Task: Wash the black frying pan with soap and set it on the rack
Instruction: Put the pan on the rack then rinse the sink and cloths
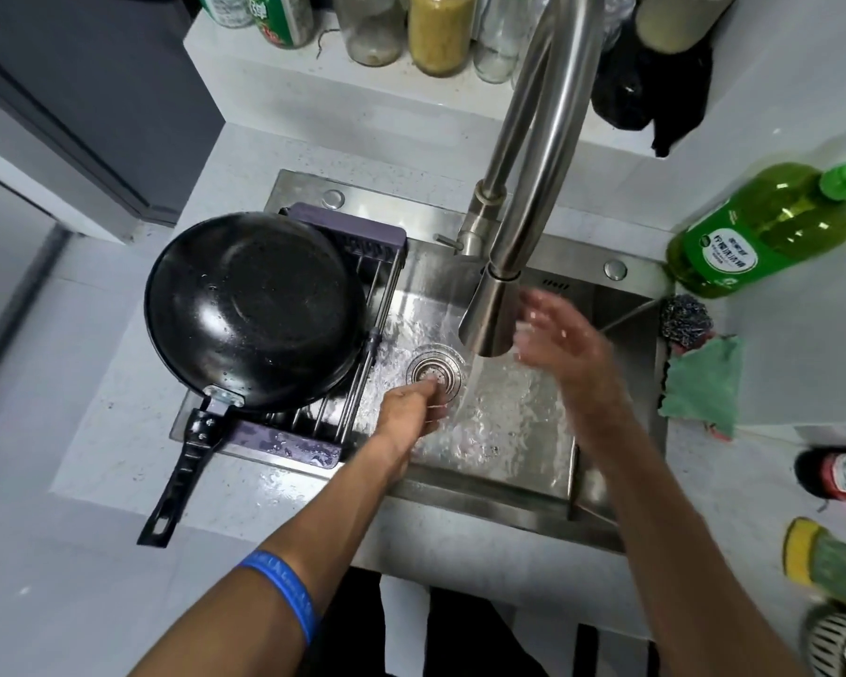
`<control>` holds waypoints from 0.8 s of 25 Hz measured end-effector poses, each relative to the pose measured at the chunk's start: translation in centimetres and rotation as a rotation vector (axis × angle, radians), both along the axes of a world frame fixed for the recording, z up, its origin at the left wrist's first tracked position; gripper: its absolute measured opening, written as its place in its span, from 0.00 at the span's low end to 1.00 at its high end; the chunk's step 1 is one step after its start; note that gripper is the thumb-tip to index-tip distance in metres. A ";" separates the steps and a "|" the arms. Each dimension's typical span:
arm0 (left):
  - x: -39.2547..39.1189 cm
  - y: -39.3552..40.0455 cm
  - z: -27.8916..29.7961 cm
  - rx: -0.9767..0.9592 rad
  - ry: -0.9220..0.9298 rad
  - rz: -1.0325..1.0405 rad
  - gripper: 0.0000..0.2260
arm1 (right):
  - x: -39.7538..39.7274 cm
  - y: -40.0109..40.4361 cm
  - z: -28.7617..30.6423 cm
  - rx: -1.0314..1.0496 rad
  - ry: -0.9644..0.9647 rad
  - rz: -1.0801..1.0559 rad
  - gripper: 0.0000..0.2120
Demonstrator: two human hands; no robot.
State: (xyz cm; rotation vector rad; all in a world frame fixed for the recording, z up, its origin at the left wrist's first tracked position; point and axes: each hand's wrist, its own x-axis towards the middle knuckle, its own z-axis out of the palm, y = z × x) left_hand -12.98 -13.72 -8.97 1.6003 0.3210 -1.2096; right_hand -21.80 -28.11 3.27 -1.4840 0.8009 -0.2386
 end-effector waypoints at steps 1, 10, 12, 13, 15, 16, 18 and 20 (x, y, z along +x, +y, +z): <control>0.3 0.7 -0.2 0.021 -0.023 -0.006 0.10 | 0.9 -0.4 1.8 -0.086 -0.018 0.087 0.16; 1.5 6.1 -0.4 0.218 -0.461 -0.315 0.04 | 2.0 -0.4 0.2 -0.563 0.327 0.221 0.12; 1.9 7.6 -0.7 0.348 -0.635 -0.541 0.07 | 0.4 -1.8 -2.2 -0.536 0.454 0.276 0.11; 2.2 8.4 -0.7 0.390 -0.726 -0.648 0.06 | 0.0 -2.4 -3.2 -0.532 0.505 0.296 0.12; 2.4 9.9 -1.0 0.420 -0.899 -0.844 0.04 | -0.3 -3.8 -4.4 -0.572 0.563 0.279 0.14; 2.4 10.6 -1.0 0.417 -0.948 -0.904 0.06 | 0.0 -4.6 -4.7 -0.616 0.589 0.275 0.14; 2.2 11.5 -1.0 0.398 -0.956 -0.926 0.09 | 1.2 -6.3 -4.8 -0.682 0.624 0.254 0.11; 2.2 12.0 -1.3 0.387 -0.953 -0.898 0.08 | 2.1 -8.0 -5.4 -0.687 0.620 0.218 0.12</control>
